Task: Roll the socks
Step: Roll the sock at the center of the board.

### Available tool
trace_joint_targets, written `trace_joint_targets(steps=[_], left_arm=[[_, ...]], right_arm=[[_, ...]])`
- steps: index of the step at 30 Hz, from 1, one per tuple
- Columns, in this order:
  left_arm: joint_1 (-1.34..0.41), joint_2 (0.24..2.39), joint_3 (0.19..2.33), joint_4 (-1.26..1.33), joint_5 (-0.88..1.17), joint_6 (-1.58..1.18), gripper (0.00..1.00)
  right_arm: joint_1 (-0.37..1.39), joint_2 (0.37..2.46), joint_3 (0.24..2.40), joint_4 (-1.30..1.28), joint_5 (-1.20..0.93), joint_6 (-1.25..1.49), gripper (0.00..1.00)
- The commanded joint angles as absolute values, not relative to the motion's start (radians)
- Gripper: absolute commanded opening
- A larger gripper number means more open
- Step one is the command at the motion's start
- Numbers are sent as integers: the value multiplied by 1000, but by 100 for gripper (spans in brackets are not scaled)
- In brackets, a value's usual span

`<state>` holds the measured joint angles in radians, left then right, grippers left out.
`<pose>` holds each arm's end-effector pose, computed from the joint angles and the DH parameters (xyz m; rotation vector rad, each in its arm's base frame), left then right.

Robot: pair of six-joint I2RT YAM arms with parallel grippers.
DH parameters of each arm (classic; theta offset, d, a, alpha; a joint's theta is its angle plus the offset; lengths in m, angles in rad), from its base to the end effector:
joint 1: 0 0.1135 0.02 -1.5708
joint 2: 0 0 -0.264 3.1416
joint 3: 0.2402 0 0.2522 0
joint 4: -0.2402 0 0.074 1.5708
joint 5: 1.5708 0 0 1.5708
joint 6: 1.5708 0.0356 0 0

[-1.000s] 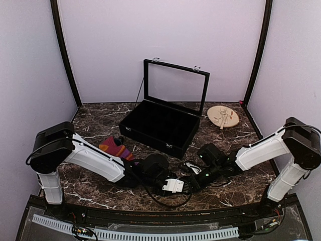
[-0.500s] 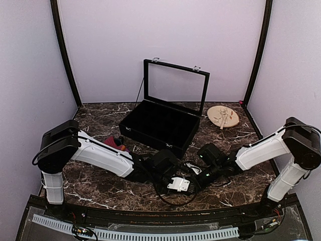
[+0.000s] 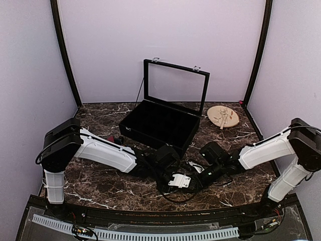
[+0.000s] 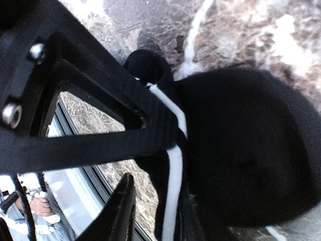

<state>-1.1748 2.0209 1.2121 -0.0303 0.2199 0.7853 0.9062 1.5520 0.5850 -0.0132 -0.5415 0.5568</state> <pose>0.1548 -0.3905 0.1345 2.0744 1.2675 -0.4431 0.1470 0.2173 0.1231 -0.7268 2.7439 1.1590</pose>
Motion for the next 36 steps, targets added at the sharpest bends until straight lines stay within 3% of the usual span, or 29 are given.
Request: trace_joint_targets(steps=[1,9,25,36], left_arm=[[-1167,2080,1191,-248,226,747,12],[-1145,2078,1204,-332,245,711,12],[-1084,2131,1383,-637,459,602,11],[-1037,2221,1523,-806,630,548,12]], right_arm=[[888,1515,572,-64,-492,550,31],[856,1455,548,-80,-446,560,39],[841,1222,513,-166,-132,559,41],[1053,1035,506,-239,215,595,41]])
